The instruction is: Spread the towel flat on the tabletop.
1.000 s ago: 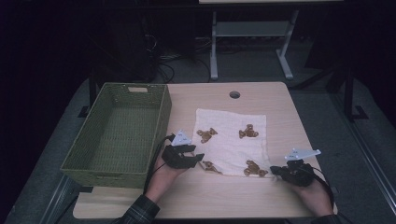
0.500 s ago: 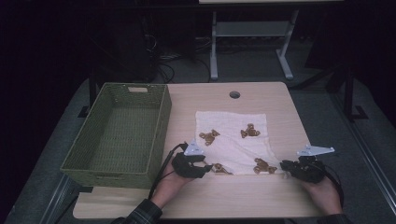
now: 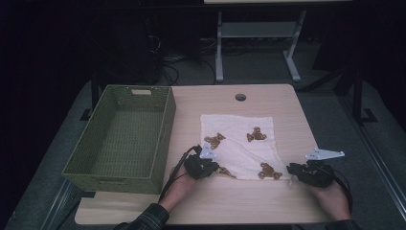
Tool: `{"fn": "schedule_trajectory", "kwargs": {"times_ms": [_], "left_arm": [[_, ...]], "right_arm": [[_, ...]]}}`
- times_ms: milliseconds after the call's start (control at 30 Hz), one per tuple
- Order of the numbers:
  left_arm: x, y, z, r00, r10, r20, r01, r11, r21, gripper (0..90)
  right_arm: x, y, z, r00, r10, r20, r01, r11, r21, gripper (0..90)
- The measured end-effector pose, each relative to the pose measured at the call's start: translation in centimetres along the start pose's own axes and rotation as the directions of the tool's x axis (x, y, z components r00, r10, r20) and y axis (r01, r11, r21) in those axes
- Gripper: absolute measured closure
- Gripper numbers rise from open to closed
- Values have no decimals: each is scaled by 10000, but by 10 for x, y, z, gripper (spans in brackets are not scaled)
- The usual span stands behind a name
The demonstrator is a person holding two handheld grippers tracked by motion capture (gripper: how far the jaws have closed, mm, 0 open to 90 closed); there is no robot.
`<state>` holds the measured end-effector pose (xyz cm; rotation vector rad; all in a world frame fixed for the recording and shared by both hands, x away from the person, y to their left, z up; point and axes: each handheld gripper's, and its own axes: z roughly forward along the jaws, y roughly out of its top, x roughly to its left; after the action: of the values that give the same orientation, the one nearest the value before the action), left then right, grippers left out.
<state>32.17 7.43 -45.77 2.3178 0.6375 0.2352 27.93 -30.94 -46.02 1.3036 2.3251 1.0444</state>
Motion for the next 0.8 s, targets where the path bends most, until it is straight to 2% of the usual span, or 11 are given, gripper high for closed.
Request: {"fn": "schedule_trajectory", "kwargs": {"times_ms": [133, 233, 333, 400, 467, 533, 600, 633, 667, 733, 800], "left_arm": [[7, 16, -7, 10000, 10, -20, -11, 9989, -477, 864], [14, 30, -5, 9999, 132, -4, -132, 9983, -572, 864], [26, 46, 6, 9999, 143, -56, -146, 9980, -617, 863], [36, 54, 17, 9999, 8, -122, -16, 9979, -651, 863], [44, 58, 28, 9998, -83, -172, 72, 9979, -637, 856], [52, 60, 37, 9990, -367, -261, 348, 9971, -676, 772], [54, 60, 39, 9984, -466, -306, 444, 9967, -686, 694], [56, 60, 40, 9977, -627, -276, 605, 9955, -726, 694], [54, 59, 35, 9984, -511, -257, 492, 9963, -704, 659], [50, 57, 32, 9986, -516, -129, 503, 9954, -819, 660], [46, 56, 31, 9994, -355, -31, 352, 9967, -731, 660]], "right_arm": [[0, 0, -1, 10000, 72, 7, -72, 10000, -56, 754], [0, 1, -1, 10000, 6, 30, -6, 10000, -87, 754], [-1, 0, -1, 10000, -26, 54, 27, 9999, -98, 753], [-1, 0, -1, 10000, -31, 71, 32, 9999, -132, 754], [-1, 0, -1, 10000, -4, 92, 5, 9999, -121, 754], [-2, 0, 0, 9999, -36, 116, 37, 9999, -102, 753], [-2, 0, -1, 9999, -26, 124, 27, 9999, -117, 753], [-2, 0, -1, 9999, -55, 122, 57, 9999, -126, 753], [-3, -1, -3, 9999, -1, 127, 4, 9998, -218, 753], [-3, -1, -3, 9999, 16, 132, -13, 9997, -256, 753], [-4, -1, -3, 9999, 29, 131, -26, 9998, -210, 753]]}}
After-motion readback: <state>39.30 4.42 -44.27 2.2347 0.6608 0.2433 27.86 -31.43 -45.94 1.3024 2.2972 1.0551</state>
